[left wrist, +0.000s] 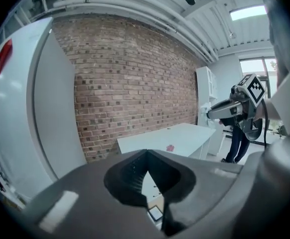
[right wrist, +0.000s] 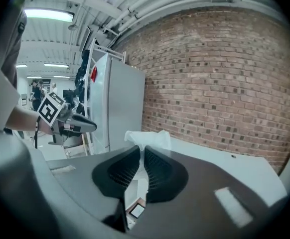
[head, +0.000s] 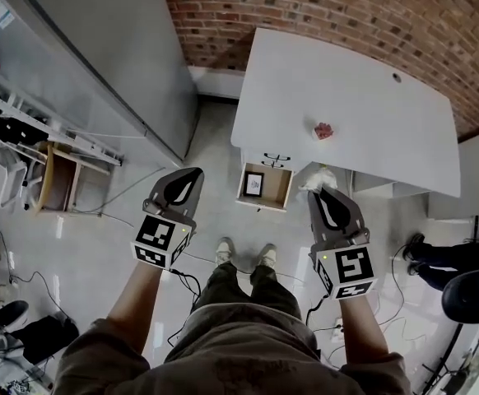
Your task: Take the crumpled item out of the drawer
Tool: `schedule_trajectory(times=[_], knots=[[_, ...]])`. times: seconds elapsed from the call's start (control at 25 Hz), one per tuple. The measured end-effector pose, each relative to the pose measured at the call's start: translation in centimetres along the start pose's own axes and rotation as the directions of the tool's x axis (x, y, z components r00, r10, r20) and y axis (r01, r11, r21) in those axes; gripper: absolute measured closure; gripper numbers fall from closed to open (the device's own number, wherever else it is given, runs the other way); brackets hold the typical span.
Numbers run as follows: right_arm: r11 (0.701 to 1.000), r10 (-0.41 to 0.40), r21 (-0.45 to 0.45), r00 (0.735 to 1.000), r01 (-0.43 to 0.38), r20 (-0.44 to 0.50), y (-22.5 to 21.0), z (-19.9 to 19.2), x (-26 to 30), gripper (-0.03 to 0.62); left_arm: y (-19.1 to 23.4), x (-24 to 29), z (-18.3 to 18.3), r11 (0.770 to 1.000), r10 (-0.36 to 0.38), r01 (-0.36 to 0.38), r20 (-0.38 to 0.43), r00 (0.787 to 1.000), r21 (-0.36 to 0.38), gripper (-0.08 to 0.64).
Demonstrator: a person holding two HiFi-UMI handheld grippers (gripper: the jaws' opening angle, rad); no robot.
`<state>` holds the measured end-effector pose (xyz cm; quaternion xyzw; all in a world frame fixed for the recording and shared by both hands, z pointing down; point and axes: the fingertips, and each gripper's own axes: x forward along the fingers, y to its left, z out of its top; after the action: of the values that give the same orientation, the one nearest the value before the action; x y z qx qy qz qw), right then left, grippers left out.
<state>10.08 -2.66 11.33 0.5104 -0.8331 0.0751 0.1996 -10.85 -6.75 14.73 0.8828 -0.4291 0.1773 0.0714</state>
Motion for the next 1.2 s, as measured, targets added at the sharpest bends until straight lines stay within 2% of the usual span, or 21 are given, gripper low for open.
schedule_trajectory(times=[0.28, 0.4, 0.56, 0.76, 1.2], knots=[[0.997, 0.023, 0.072, 0.987, -0.035, 0.16, 0.8, 7.2, -4.6, 0.531, -1.0, -3.6, 7.4, 0.997, -0.015, 0.006, 0.112, 0.994, 0.075, 0.558], [0.997, 0.009, 0.07, 0.975, -0.025, 0.222, 0.8, 9.8, -6.6, 0.531, -1.8, -4.7, 10.4, 0.991, -0.028, 0.006, 0.161, 0.987, 0.136, 0.558], [0.999, -0.008, 0.034, 0.961, -0.001, 0.277, 1.2, 12.2, -8.8, 0.532, -3.4, -6.0, 13.1, 0.991, -0.055, 0.026, 0.213, 0.976, 0.134, 0.559], [1.0, -0.012, 0.01, 0.953, 0.01, 0.303, 2.0, 13.3, -10.4, 0.532, -5.1, -7.2, 14.7, 0.988, -0.078, 0.043, 0.232, 0.97, 0.151, 0.558], [0.999, -0.046, 0.023, 0.954, 0.041, 0.297, 1.4, 13.3, -10.1, 0.532, -5.4, -7.5, 16.7, 0.985, -0.093, 0.054, 0.239, 0.966, 0.164, 0.558]])
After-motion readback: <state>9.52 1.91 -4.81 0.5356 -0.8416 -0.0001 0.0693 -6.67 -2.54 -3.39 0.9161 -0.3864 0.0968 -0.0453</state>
